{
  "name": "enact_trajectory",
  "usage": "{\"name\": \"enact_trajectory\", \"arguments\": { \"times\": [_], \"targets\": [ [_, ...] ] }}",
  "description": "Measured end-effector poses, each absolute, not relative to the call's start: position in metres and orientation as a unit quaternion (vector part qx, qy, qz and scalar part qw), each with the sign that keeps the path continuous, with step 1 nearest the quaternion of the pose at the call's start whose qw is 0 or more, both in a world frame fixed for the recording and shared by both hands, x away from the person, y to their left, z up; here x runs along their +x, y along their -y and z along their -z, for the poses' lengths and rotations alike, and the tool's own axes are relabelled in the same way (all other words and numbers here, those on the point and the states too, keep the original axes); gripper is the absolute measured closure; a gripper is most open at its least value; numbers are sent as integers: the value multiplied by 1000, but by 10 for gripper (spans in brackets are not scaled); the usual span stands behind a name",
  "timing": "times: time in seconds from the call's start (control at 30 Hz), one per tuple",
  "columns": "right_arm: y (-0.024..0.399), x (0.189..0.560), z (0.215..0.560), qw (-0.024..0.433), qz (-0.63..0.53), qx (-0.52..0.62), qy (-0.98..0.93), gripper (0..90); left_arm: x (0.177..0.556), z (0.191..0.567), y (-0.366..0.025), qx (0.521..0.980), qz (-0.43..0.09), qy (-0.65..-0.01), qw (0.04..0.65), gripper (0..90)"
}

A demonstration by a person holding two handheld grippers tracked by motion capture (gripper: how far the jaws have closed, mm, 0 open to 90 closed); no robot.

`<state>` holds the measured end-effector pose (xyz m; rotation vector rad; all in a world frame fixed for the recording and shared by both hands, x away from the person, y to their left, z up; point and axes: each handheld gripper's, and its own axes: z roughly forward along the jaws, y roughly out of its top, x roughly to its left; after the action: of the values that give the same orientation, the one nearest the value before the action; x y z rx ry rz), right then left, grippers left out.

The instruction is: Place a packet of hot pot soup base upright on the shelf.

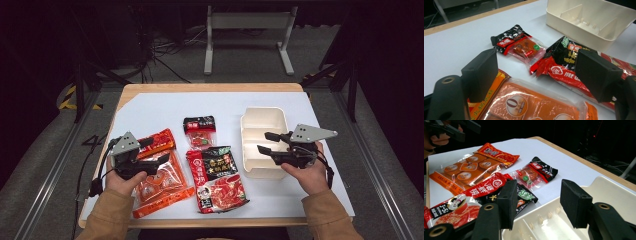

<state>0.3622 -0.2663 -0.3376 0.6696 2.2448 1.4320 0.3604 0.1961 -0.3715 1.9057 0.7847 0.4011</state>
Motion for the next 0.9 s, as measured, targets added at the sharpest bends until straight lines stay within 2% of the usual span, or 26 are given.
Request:
{"name": "enact_trajectory", "arguments": {
  "times": [0.43,0.9],
  "targets": [
    [265,362,335,201,-512,238,-801,465,374,365,-168,800,-155,-318,484,163],
    [264,363,335,200,-511,241,-801,450,391,380,-154,796,-117,-335,490,160]
  ]
}}
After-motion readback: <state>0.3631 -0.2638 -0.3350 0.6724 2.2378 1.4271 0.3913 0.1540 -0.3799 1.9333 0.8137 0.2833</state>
